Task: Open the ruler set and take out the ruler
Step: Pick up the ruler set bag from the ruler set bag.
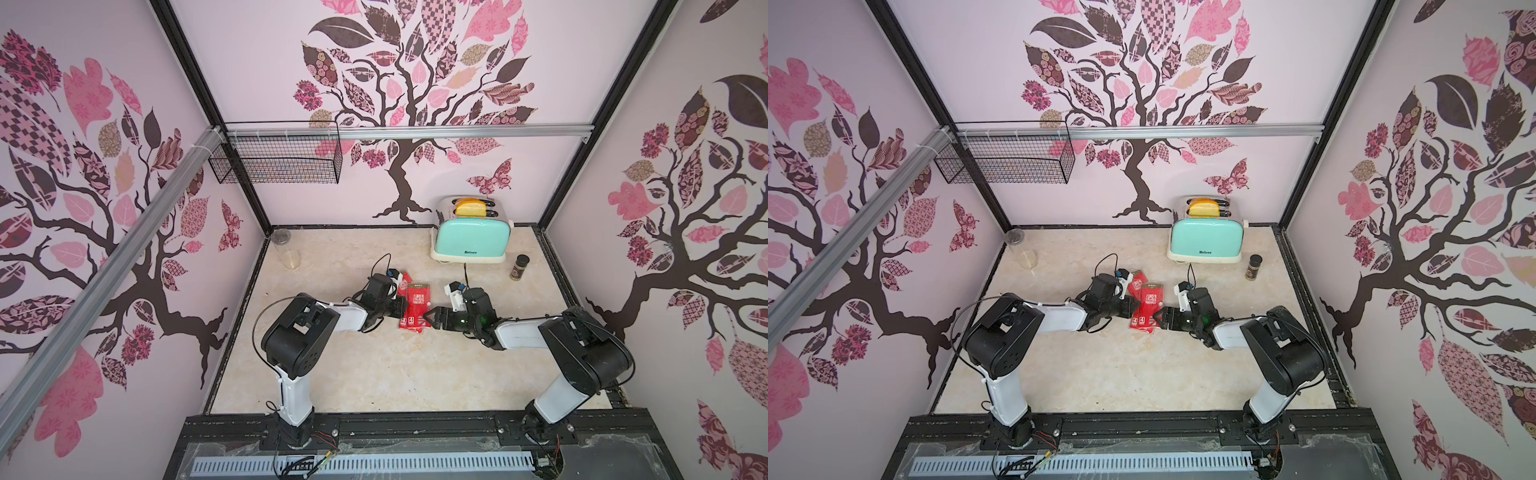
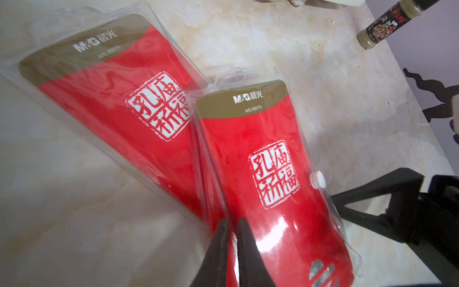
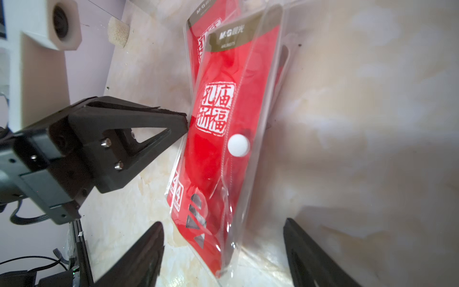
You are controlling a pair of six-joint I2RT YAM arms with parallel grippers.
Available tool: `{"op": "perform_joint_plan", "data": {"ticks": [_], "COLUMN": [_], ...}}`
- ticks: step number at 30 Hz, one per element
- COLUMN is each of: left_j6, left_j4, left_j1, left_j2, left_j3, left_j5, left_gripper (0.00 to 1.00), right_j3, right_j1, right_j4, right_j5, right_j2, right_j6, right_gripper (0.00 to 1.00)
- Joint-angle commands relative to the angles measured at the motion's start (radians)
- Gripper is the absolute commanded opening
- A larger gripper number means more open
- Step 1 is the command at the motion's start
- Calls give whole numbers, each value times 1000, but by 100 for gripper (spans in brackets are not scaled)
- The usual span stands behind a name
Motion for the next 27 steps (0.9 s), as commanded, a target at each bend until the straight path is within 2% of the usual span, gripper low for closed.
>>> {"op": "perform_joint_plan", "data": {"ticks": [1, 9, 27], "left_j6": [-1, 1, 14], "left_j4": [15, 15, 16], "left_j1": [-5, -6, -6], "left_j2": [27, 42, 49], "left_j3": [15, 14, 22], "left_j5": [7, 8, 22], "left_gripper": [13, 12, 11], "right_j3": [42, 99, 174], "right_j1": [7, 9, 8], "right_j4": [18, 30, -17], "right_j5": [-34, -57, -60], "right_j2": [20, 73, 110], "right_j6": [2, 14, 9], "right_gripper": [74, 67, 35]}}
